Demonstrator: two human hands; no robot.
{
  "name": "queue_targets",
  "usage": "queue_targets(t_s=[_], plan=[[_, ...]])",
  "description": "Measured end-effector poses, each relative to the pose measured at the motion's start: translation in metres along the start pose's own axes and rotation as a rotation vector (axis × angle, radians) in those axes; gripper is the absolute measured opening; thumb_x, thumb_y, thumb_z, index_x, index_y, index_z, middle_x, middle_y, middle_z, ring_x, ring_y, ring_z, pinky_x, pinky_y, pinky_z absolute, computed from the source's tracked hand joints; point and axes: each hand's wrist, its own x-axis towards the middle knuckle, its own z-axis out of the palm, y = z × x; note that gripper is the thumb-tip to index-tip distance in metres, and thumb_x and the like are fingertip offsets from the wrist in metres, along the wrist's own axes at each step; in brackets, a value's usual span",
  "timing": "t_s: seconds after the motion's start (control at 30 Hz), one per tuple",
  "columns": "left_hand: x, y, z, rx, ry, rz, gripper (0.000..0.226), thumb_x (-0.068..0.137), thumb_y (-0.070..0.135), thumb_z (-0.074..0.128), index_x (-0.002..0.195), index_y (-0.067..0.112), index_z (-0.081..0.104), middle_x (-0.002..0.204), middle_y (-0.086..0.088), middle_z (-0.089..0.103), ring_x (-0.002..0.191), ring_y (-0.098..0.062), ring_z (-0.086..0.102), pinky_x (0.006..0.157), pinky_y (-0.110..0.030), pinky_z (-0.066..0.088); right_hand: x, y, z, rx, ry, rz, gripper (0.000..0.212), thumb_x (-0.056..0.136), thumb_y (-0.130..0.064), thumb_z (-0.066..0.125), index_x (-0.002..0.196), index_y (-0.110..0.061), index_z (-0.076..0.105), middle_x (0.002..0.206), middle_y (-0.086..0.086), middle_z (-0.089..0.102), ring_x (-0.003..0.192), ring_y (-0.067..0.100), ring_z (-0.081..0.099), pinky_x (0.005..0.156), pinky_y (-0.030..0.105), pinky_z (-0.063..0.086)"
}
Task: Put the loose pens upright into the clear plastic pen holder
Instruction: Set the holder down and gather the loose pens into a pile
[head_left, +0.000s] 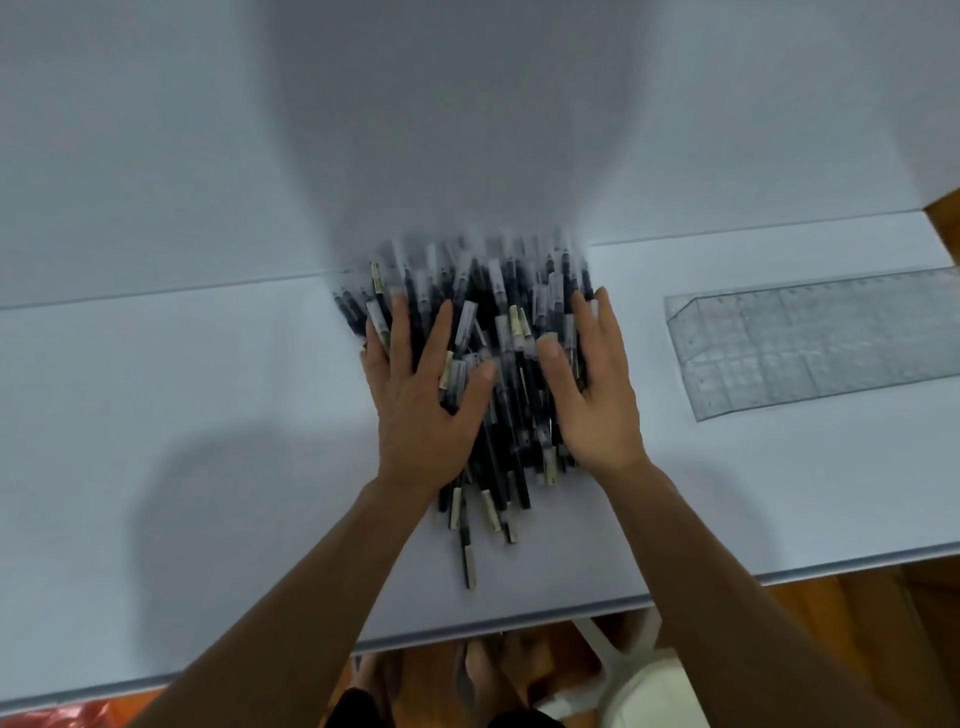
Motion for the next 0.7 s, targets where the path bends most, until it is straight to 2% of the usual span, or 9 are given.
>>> queue_targets(t_s=[0.17, 0.27, 0.4, 0.5, 0.6, 0.7], plan=[[0.005, 0.018, 0.019, 0.009, 0.055, -0.044, 0.065, 0.093, 0.066, 0.029, 0.152, 0.037, 0.023, 0.164, 0.004, 0.0, 0.15, -0.021, -0.01, 0.119, -0.054, 0.0, 0.003, 0.003, 0.002, 0.009, 0.023, -0.03, 0.08, 0.091, -0.072, 0.034, 0.156, -0.029, 0.016, 0.163, -0.012, 0.009, 0.148, -0.002, 0.005, 0.119, 0.023, 0.012], [0.004, 0.012, 0.014, 0.005, 0.032, -0.04, 0.071, 0.09, 0.073, 0.025, 0.152, 0.037, 0.022, 0.164, 0.005, 0.0, 0.15, -0.021, -0.01, 0.12, -0.054, 0.002, 0.003, 0.003, -0.006, 0.067, -0.015, -0.026, 0.078, 0.09, -0.073, 0.035, 0.155, -0.034, 0.014, 0.161, -0.02, 0.008, 0.147, -0.005, 0.004, 0.117, 0.022, 0.011], [0.016, 0.012, 0.012, 0.087, 0.048, -0.094, 0.077, 0.086, 0.079, 0.022, 0.151, 0.038, 0.024, 0.164, 0.005, 0.004, 0.15, -0.023, -0.004, 0.12, -0.053, 0.005, 0.014, -0.005, -0.006, 0.007, -0.043, -0.026, 0.082, 0.087, -0.075, 0.038, 0.155, -0.034, 0.017, 0.164, -0.011, 0.005, 0.149, 0.002, 0.005, 0.116, 0.023, 0.013], [0.02, 0.012, 0.013, 0.164, 0.035, -0.102, 0.074, 0.088, 0.079, 0.018, 0.151, 0.041, 0.022, 0.164, 0.005, 0.004, 0.15, -0.023, -0.005, 0.119, -0.053, 0.0, 0.022, -0.008, -0.007, 0.03, -0.06, -0.009, 0.079, 0.086, -0.073, 0.043, 0.153, -0.037, 0.022, 0.164, -0.012, 0.006, 0.149, 0.004, 0.006, 0.118, 0.026, 0.016], [0.021, 0.013, 0.011, 0.05, 0.048, -0.12, 0.07, 0.09, 0.075, 0.018, 0.149, 0.04, 0.03, 0.164, 0.006, 0.006, 0.15, -0.019, -0.011, 0.119, -0.056, -0.001, 0.015, -0.003, -0.009, 0.02, -0.051, -0.045, 0.068, 0.094, -0.059, 0.047, 0.153, -0.035, 0.025, 0.164, -0.01, 0.006, 0.15, 0.005, 0.004, 0.121, 0.036, 0.015], [0.018, 0.015, 0.004, -0.008, 0.062, -0.102, 0.067, 0.092, 0.07, 0.027, 0.15, 0.037, 0.029, 0.164, 0.004, 0.001, 0.15, -0.018, -0.012, 0.118, -0.06, 0.006, 0.006, -0.003, -0.011, 0.029, -0.02, -0.055, 0.066, 0.093, -0.062, 0.044, 0.152, -0.037, 0.028, 0.164, -0.012, 0.003, 0.15, 0.004, 0.002, 0.122, 0.037, 0.014]])
